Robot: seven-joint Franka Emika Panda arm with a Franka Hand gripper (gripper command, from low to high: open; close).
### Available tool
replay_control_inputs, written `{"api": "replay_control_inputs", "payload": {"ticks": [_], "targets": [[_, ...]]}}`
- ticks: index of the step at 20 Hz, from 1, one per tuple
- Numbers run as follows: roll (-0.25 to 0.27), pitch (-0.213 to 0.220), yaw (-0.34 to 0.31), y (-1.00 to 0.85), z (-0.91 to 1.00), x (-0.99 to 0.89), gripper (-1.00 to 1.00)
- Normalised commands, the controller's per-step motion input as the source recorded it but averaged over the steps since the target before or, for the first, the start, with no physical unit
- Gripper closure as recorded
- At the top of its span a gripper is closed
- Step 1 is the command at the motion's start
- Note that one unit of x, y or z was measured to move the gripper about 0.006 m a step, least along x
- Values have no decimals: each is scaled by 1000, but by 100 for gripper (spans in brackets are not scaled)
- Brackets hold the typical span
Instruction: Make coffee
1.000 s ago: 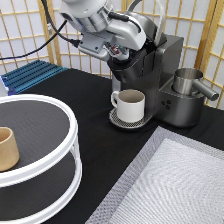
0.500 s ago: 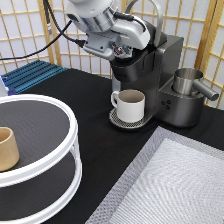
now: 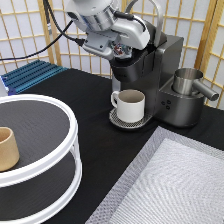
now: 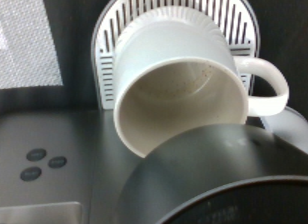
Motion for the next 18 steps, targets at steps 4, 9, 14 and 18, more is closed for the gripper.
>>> {"api": "replay_control_inputs", "payload": {"ticks": [4, 9, 14, 18], "targets": [[-219, 16, -34, 228, -68, 0, 100], [-155, 27, -8, 238, 0, 0, 100], [-62, 3, -4, 156, 6, -6, 100], [-39, 0, -31, 50, 1, -22, -100]]}}
